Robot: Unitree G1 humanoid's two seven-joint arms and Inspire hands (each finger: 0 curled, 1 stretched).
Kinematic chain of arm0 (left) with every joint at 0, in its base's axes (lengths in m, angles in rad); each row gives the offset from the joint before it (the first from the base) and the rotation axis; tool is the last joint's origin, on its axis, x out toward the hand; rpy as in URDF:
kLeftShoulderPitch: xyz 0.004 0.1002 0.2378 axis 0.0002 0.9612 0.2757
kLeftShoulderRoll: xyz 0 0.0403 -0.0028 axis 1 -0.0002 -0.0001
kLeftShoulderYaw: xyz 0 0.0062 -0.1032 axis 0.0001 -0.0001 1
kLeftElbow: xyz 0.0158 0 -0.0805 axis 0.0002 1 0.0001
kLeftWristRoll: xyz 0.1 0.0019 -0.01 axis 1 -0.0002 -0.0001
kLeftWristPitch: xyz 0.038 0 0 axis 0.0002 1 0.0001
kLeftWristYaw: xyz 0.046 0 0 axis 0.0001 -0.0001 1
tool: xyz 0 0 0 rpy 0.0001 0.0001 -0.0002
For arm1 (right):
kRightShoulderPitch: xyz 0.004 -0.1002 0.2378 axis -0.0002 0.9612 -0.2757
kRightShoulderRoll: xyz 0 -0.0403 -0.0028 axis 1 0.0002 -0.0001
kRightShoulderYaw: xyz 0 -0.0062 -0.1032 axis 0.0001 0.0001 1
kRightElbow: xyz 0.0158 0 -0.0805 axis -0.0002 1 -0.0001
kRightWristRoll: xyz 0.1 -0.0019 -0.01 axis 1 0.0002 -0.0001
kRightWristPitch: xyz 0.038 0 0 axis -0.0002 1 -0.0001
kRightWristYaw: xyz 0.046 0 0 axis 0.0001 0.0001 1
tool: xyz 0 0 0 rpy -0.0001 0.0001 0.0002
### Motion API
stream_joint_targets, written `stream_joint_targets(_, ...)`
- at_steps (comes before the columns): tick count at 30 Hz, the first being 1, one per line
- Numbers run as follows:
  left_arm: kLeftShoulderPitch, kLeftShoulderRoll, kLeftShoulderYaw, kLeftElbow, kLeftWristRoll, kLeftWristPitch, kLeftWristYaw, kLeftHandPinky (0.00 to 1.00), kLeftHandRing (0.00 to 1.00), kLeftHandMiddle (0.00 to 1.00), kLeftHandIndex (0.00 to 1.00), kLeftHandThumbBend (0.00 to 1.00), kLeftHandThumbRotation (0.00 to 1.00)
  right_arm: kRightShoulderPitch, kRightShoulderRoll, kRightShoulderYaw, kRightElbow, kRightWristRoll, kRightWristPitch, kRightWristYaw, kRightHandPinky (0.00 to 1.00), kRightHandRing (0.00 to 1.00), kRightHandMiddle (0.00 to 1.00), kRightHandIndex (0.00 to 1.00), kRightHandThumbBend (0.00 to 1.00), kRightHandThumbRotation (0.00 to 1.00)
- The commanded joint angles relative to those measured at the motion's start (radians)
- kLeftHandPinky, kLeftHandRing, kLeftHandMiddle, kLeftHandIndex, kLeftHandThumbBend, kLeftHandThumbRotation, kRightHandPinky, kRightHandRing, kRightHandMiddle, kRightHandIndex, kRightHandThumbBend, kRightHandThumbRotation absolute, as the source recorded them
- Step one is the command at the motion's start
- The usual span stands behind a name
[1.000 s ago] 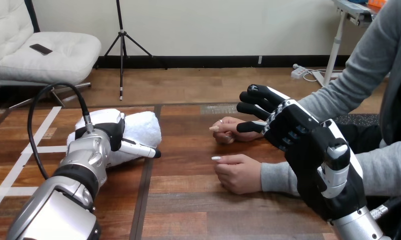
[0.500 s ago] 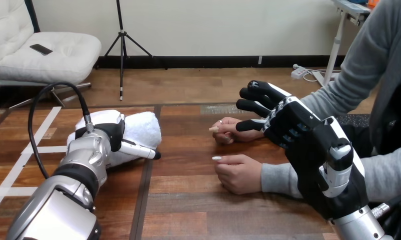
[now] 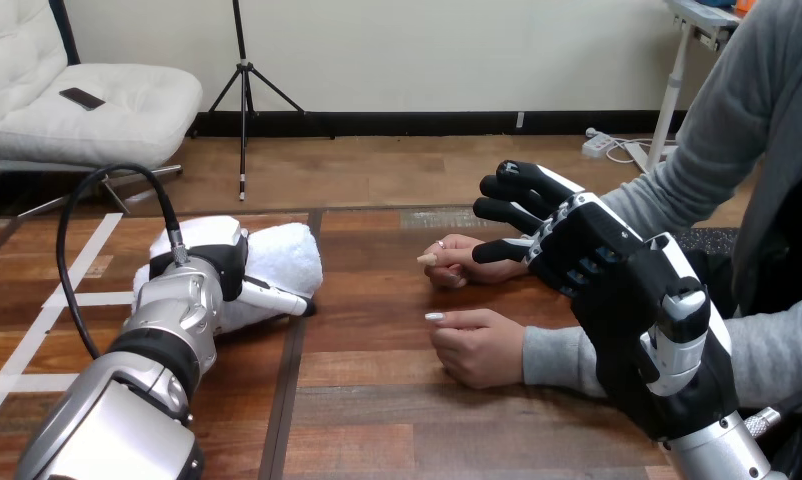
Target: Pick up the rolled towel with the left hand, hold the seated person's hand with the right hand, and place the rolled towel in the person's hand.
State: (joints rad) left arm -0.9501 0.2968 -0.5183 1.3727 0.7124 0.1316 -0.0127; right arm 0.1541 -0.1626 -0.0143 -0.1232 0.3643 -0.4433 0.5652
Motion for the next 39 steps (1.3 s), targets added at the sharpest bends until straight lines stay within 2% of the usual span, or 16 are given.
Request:
stream_joint_targets(1, -0.009, -0.007, 0.006, -0.004, -0.006, 0.010, 0.034, 0.83, 0.86, 0.88, 0.85, 0.78, 0.62, -0.033, -0.004, -0.016, -0.040, 0.021, -0.021, 0.000, 0.71, 0.85, 0.86, 0.84, 1.00, 1.00)
stream_joint_targets(10, -0.008, -0.009, 0.014, -0.004, -0.014, 0.015, 0.055, 0.70, 0.80, 0.83, 0.82, 0.75, 0.46, -0.034, -0.003, -0.015, -0.040, 0.020, -0.022, -0.001, 0.69, 0.84, 0.85, 0.84, 1.00, 1.00)
stream_joint_targets(11, -0.008, -0.009, 0.017, -0.005, -0.017, 0.016, 0.056, 0.66, 0.79, 0.81, 0.81, 0.74, 0.41, -0.034, -0.003, -0.015, -0.041, 0.021, -0.021, -0.001, 0.69, 0.84, 0.85, 0.84, 1.00, 1.00)
stream_joint_targets(13, -0.007, -0.009, 0.024, -0.005, -0.024, 0.017, 0.060, 0.64, 0.78, 0.81, 0.80, 0.73, 0.37, -0.033, -0.002, -0.015, -0.042, 0.020, -0.020, -0.002, 0.69, 0.84, 0.85, 0.84, 1.00, 1.00)
stream_joint_targets(19, -0.006, -0.010, 0.041, -0.006, -0.039, 0.020, 0.068, 0.55, 0.73, 0.75, 0.72, 0.72, 0.23, -0.033, -0.002, -0.016, -0.042, 0.019, -0.022, -0.003, 0.69, 0.84, 0.86, 0.84, 1.00, 1.00)
stream_joint_targets(20, -0.006, -0.010, 0.042, -0.007, -0.041, 0.020, 0.069, 0.49, 0.68, 0.71, 0.68, 0.72, 0.19, -0.033, -0.002, -0.016, -0.042, 0.020, -0.022, -0.003, 0.69, 0.84, 0.86, 0.84, 1.00, 1.00)
stream_joint_targets(25, -0.004, -0.009, 0.044, -0.007, -0.051, 0.018, 0.075, 0.42, 0.61, 0.66, 0.63, 0.72, 0.12, -0.033, -0.002, -0.016, -0.042, 0.020, -0.024, -0.001, 0.68, 0.84, 0.86, 0.84, 1.00, 1.00)
stream_joint_targets(31, -0.005, -0.008, 0.040, -0.007, -0.051, 0.019, 0.073, 0.40, 0.60, 0.65, 0.60, 0.75, 0.07, -0.035, -0.002, -0.017, -0.041, 0.020, -0.026, -0.001, 0.68, 0.84, 0.86, 0.84, 1.00, 1.00)
stream_joint_targets(39, -0.005, -0.007, 0.025, -0.005, -0.036, 0.025, 0.071, 0.49, 0.71, 0.74, 0.71, 0.78, 0.11, -0.035, -0.003, -0.018, -0.043, 0.021, -0.023, -0.003, 0.68, 0.84, 0.86, 0.84, 1.00, 1.00)
